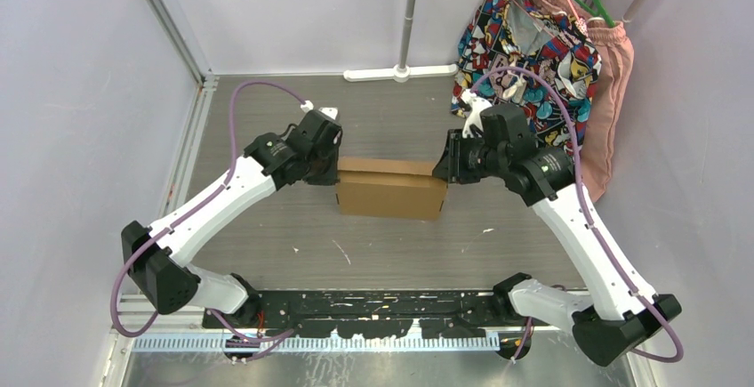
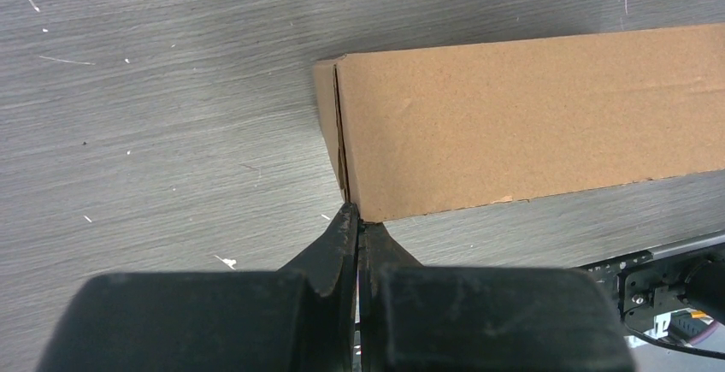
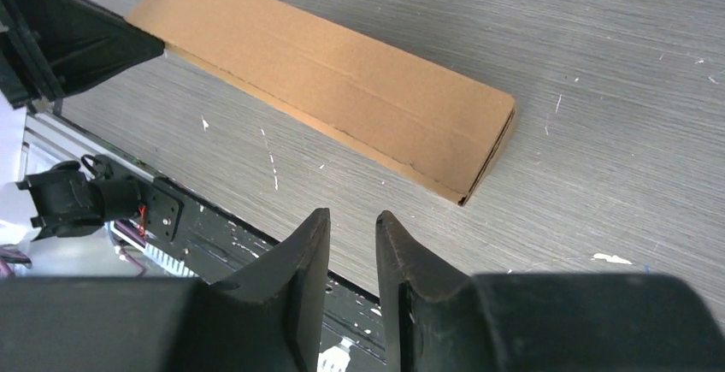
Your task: Fold the paper box
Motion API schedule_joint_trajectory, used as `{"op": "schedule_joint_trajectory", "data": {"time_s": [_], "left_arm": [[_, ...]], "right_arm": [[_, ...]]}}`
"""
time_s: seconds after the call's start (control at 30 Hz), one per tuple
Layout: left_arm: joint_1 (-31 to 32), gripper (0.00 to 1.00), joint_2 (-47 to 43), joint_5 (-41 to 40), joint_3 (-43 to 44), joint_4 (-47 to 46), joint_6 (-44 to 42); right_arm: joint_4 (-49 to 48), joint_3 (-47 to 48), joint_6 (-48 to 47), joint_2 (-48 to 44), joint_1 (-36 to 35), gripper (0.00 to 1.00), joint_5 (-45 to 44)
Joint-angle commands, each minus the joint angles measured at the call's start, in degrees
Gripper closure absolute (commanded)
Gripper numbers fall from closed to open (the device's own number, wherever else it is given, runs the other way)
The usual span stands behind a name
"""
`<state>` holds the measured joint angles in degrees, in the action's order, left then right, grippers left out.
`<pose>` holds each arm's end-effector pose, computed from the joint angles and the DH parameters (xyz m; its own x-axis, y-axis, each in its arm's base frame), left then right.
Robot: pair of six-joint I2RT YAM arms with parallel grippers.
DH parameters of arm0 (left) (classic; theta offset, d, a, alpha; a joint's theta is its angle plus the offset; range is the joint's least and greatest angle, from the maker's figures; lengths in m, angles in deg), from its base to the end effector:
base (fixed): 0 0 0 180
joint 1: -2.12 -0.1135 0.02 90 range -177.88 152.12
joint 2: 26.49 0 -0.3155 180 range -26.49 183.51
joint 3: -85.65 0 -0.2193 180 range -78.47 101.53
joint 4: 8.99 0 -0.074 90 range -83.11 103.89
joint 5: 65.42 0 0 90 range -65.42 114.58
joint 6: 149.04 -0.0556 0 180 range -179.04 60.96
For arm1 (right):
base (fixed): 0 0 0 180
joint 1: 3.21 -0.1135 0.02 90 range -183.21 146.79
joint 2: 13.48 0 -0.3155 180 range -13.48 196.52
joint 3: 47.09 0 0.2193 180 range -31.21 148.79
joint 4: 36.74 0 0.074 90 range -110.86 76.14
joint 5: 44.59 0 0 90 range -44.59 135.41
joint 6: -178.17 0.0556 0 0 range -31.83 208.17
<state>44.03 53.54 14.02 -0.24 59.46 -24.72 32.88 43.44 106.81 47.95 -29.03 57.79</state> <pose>0.1951 -0.1614 0.3730 -0.8250 -0.0043 -0.5651 0.1357 0.9692 -0.2054 0.1373 0.0797 0.4139 -0.7370 -0.0098 -0.6758 -0.3552 0.8563 0.3750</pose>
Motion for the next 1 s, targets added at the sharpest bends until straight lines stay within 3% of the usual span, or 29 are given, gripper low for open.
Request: {"op": "schedule_joint_trajectory", "data": {"time_s": [0.0, 0.37, 0.67, 0.97], "left_arm": [[0.6, 1.00, -0.4, -1.6, -2.2, -0.5, 0.1], [0.5, 0.99, -0.9, -2.4, -2.9, -0.4, -0.3], [0.5, 0.72, -4.2, 2.3, -2.2, 0.9, -0.3], [0.6, 0.73, -9.6, 2.3, 0.6, 6.6, -0.4]], "right_arm": [[-3.4, 0.9, 3.0, 3.1, -0.3, 0.68, -0.9], [-8.5, -6.3, 4.2, 6.9, -0.2, 0.71, -0.7], [-8.3, -11.7, 3.6, 5.2, -0.1, 0.72, -1.8], [-6.6, -9.1, 3.4, 1.3, 0.3, 0.71, -0.9]]}}
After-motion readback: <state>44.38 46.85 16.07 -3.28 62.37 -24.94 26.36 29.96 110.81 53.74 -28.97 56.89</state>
